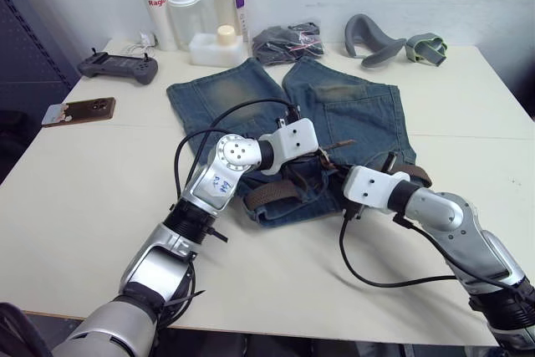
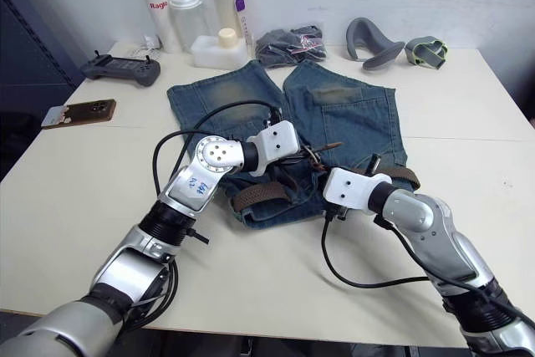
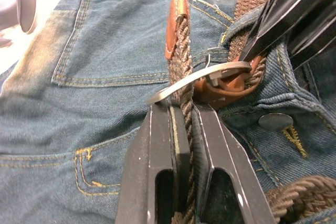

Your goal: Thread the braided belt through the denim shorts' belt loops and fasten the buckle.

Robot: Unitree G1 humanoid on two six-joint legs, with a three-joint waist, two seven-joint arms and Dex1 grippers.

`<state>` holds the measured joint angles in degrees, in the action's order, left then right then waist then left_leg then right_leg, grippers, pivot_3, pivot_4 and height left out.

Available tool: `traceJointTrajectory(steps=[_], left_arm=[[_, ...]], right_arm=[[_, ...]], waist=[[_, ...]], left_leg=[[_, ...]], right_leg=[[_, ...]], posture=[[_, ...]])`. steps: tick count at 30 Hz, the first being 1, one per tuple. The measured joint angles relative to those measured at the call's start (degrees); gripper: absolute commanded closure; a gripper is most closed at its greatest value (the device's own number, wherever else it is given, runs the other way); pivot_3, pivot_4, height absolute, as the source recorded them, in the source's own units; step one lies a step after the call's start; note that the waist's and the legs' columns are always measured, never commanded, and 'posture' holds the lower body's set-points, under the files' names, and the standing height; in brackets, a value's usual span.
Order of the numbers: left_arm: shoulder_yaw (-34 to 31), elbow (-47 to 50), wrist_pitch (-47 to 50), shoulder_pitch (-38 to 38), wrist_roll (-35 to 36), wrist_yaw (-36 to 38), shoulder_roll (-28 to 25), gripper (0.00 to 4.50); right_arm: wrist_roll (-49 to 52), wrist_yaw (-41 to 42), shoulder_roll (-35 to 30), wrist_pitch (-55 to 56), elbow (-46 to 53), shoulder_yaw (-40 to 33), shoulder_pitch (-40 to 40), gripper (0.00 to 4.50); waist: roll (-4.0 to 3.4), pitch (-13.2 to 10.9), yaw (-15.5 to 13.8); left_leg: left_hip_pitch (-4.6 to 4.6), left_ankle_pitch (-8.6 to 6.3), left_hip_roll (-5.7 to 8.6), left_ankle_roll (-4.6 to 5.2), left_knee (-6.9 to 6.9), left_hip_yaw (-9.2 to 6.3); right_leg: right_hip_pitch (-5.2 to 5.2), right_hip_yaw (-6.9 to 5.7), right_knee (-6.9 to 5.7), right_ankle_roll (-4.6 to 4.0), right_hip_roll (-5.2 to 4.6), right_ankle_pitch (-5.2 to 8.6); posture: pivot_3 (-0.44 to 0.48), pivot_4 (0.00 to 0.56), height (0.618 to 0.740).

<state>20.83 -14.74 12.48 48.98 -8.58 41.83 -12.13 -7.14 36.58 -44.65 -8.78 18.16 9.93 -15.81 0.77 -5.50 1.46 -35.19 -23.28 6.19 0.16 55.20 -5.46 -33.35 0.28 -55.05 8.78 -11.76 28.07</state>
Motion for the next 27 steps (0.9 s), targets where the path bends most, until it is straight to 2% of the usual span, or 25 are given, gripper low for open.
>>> traceJointTrajectory(steps=[3,7,11,15,19,26,27], left_arm=[[0.1,-0.1,-0.7,0.0,-0.1,0.3,0.1,4.5],[0.1,0.0,-1.0,-0.1,-0.1,0.4,0.7,4.5],[0.1,0.1,-1.2,-0.3,0.0,0.5,1.0,4.5],[0.1,0.1,-1.3,-0.3,0.0,0.7,0.8,4.5],[0.1,0.0,-1.6,-0.3,0.0,0.8,0.9,4.5],[0.1,-1.7,-2.5,0.4,0.0,0.9,1.6,4.5],[0.0,-1.8,-2.6,0.5,0.0,0.9,1.7,4.5]], right_arm=[[2.3,2.3,0.1,-1.2,0.3,-1.8,0.5,4.44],[8.4,7.5,-0.5,-4.8,2.2,-4.7,1.5,2.71],[13.1,11.8,-4.2,-6.5,3.2,-10.3,3.1,0.8],[15.9,14.4,-7.0,-6.6,1.8,-15.4,3.2,0.8],[16.1,14.9,-7.3,-4.9,-1.6,-16.6,0.3,0.8],[6.5,13.8,-7.2,7.9,-10.8,-9.4,-9.6,0.8],[5.3,13.8,-7.2,9.7,-12.1,-8.1,-10.5,1.03]], waist=[[0.0,0.0,-0.1],[0.01,0.0,-0.2],[0.03,0.0,-0.5],[0.05,0.0,-1.1],[0.05,0.0,-1.2],[0.06,0.0,-1.4],[0.06,0.0,-1.4]], left_leg=[[-0.01,0.0,0.01,0.0,0.01,-0.01],[-0.02,-0.01,0.01,0.01,0.01,-0.02],[-0.05,-0.01,0.01,0.02,0.01,-0.02],[-0.05,-0.01,0.0,0.02,0.02,-0.02],[-0.05,-0.01,0.0,0.02,0.02,0.01],[-0.08,-0.01,0.02,0.03,0.02,0.01],[-0.09,-0.01,0.05,0.03,0.02,0.01]], right_leg=[[0.0,0.0,0.0,0.0,-0.01,0.0],[0.01,-0.03,0.04,0.0,-0.01,0.0],[0.03,-0.09,0.12,0.0,-0.05,0.0],[0.05,-0.14,0.15,0.0,-0.07,0.0],[0.05,-0.18,0.16,0.0,-0.12,0.0],[0.04,-0.28,0.15,0.01,-0.21,0.0],[0.03,-0.28,0.15,0.01,-0.22,0.0]], posture=[[0.0,0.15,0.631],[0.0,0.15,0.631],[0.0,0.15,0.631],[0.0,0.15,0.631],[0.0,0.15,0.631],[0.0,0.15,0.631],[0.0,0.15,0.631]])
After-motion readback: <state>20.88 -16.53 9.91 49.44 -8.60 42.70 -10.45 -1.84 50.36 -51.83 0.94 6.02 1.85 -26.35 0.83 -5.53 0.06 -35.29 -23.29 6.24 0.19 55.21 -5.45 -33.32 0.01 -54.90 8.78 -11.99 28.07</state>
